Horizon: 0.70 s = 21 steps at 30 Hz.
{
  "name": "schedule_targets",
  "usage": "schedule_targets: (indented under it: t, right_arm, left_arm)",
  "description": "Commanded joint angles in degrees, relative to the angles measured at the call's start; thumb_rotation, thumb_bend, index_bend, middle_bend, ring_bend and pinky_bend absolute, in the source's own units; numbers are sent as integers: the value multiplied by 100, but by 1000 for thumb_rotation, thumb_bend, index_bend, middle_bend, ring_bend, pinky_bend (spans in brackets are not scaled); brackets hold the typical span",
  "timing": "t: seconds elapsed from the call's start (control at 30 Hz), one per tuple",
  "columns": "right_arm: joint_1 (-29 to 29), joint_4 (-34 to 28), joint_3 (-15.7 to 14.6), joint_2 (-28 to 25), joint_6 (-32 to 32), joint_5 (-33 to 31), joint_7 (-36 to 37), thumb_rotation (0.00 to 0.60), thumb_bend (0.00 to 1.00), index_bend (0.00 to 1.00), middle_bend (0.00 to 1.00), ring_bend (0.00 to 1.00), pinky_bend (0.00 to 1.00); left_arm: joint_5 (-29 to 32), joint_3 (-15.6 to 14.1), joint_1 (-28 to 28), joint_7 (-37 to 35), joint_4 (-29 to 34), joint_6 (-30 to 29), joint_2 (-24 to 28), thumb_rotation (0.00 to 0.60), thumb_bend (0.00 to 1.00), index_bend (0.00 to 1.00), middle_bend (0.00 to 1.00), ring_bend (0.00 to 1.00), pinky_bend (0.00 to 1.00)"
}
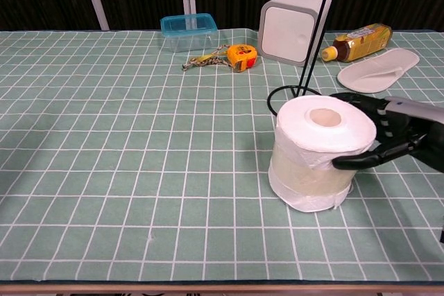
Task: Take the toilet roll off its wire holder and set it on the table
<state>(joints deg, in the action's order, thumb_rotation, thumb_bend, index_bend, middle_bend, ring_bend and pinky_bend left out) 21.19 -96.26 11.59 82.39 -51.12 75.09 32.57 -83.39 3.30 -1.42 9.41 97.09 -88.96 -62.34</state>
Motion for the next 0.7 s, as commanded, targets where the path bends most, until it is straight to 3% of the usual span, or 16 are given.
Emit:
schedule_targets:
  t: [0.03, 0.23, 0.37, 0.43, 0.5, 0.7]
  right_arm:
    - [-200, -186, 69, -433, -533, 374, 240, 600, 0, 0, 0, 0, 0]
    - [-678, -633, 51, -1559, -1397, 919, 390, 600, 0, 0, 0, 0, 0]
    - [-1139, -853, -210, -2505, -1926, 1323, 301, 600, 0, 0, 0, 0, 0]
    - [-1295, -818, -294, -2718, -2122, 1379, 0, 600, 0, 0, 0, 0, 0]
    - [-1515, -692, -388, -2766, -2501, 1452, -797, 600, 0, 0, 0, 0, 0]
    - [-1901, -70, -596, -2167, -3536, 2042, -2857, 600, 0, 0, 0, 0, 0]
  left_arm:
    - [11, 6, 2, 7, 2, -5, -4, 600, 176, 35, 0, 0, 21]
    - [20, 13, 3, 10, 8, -9, -8, 600, 176, 35, 0, 0, 21]
    - [23, 8, -1, 30, 15, 4, -12, 600, 176, 35, 0, 0, 21]
    - [26, 11, -2, 37, 16, 3, -14, 600, 176, 35, 0, 0, 21]
    - [45, 21, -4, 45, 12, 5, -19, 600, 176, 35, 0, 0, 21]
    - [157, 59, -39, 42, -18, 92, -27, 600, 176, 36, 0, 0, 20]
